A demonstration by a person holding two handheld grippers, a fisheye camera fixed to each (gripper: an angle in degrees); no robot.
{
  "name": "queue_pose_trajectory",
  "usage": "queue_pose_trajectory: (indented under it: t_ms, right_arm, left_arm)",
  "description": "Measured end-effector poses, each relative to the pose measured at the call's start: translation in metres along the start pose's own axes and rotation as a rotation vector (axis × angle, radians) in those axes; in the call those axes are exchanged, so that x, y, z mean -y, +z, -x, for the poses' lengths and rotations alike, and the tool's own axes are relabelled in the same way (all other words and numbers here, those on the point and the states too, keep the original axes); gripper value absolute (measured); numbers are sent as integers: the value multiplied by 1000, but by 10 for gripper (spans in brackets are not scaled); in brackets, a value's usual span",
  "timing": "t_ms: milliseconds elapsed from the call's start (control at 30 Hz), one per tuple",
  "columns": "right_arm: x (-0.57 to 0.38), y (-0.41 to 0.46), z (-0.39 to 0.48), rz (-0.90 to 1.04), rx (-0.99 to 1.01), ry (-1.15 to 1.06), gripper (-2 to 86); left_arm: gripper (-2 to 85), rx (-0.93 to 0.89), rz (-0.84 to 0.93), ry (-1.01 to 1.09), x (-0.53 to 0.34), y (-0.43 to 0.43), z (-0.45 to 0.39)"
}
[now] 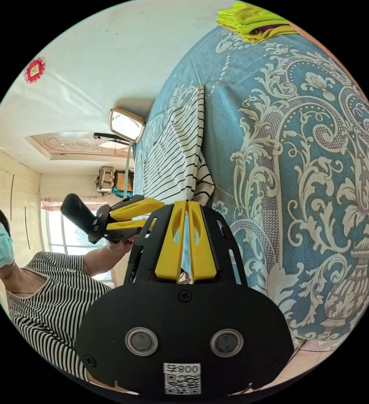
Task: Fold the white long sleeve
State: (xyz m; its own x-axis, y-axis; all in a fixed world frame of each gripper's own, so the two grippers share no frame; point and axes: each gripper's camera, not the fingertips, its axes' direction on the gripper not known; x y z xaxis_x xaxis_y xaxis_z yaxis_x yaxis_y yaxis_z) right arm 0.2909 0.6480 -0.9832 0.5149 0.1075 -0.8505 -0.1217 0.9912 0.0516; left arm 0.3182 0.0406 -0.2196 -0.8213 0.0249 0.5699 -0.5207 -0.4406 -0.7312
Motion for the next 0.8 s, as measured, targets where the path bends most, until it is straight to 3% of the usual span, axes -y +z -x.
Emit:
queue_pose_trajectory:
  t_ms: [100, 333, 567, 800]
  right_arm:
    - [6, 5, -3, 1, 25, -5, 5]
    - [21, 31, 0, 63, 0, -26, 8]
    - [53, 21, 0, -86, -31, -28, 48]
    - [146, 57, 11, -58, -68, -47, 86]
  left_arm:
    - [88, 4, 62, 83, 52, 19, -37]
    - [35, 209, 203, 144, 129, 59, -97]
    - [17, 76, 98, -52, 164, 35, -94]
    - [14, 12, 68, -94, 185, 29, -103]
